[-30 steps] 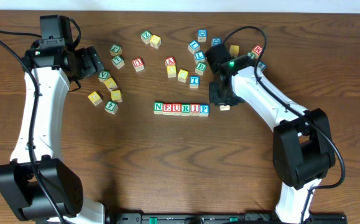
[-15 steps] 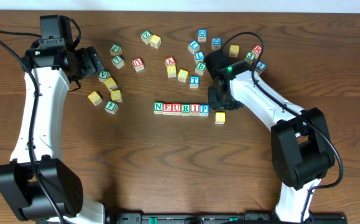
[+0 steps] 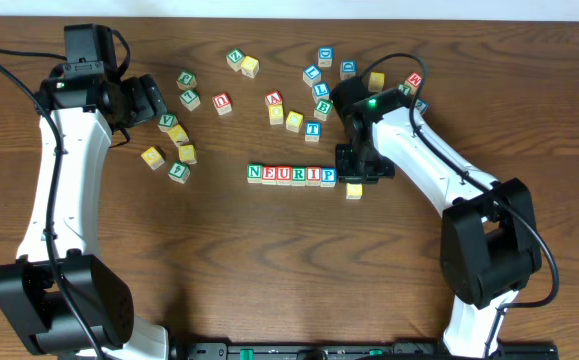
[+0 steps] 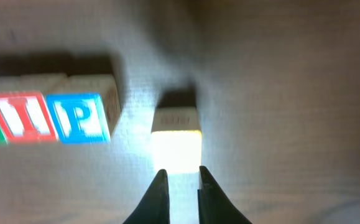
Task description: Spell out NEURIPS
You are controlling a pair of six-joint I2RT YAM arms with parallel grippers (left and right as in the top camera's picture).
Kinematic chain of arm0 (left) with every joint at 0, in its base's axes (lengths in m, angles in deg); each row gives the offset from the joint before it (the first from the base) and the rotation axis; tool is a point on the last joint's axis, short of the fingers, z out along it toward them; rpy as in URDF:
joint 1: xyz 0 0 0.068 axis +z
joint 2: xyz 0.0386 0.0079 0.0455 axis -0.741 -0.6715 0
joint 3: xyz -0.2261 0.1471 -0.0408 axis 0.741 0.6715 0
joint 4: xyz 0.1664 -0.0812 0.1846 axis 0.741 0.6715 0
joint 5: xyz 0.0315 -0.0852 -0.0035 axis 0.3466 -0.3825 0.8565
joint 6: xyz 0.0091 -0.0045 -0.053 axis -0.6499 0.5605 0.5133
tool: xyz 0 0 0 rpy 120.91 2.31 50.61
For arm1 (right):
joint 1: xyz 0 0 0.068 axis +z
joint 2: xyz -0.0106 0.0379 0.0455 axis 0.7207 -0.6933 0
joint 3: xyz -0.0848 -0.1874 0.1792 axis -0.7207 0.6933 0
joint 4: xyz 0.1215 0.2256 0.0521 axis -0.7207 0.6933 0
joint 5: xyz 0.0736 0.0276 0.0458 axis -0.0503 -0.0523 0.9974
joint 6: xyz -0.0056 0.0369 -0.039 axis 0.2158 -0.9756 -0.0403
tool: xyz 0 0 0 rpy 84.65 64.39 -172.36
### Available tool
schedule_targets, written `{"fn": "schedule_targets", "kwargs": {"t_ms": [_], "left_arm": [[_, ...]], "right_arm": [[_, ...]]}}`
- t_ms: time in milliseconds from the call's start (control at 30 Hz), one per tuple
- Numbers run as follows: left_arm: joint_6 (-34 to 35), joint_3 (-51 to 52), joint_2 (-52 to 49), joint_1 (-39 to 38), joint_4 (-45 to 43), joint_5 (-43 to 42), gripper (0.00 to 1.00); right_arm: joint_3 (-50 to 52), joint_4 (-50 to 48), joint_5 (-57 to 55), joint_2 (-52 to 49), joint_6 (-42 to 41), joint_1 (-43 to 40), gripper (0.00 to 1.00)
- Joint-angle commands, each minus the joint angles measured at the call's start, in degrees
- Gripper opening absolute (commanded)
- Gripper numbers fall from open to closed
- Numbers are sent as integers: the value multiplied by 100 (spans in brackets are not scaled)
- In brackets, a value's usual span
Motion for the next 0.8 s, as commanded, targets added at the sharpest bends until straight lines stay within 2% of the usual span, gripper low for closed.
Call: {"fn": "schedule_targets", "kwargs": {"t_ms": [0,167,367,600,767], "left_arm": [[13,-52,-74,9,15,48,97],[13,-52,-74,9,15,48,98],[13,-52,-74,9,15,48,98],[13,-52,-74,9,15,48,98],[13,-52,-74,9,15,48,97]], "right_arm": [[79,212,227,142,-31,229,1],[221,398,186,142,-31,485,1],[621,236,-426,142,-109,518,2],[1172,-863,-726,142,-142,501,11],[1344,-1342,-782,142,-136,479,11]]}}
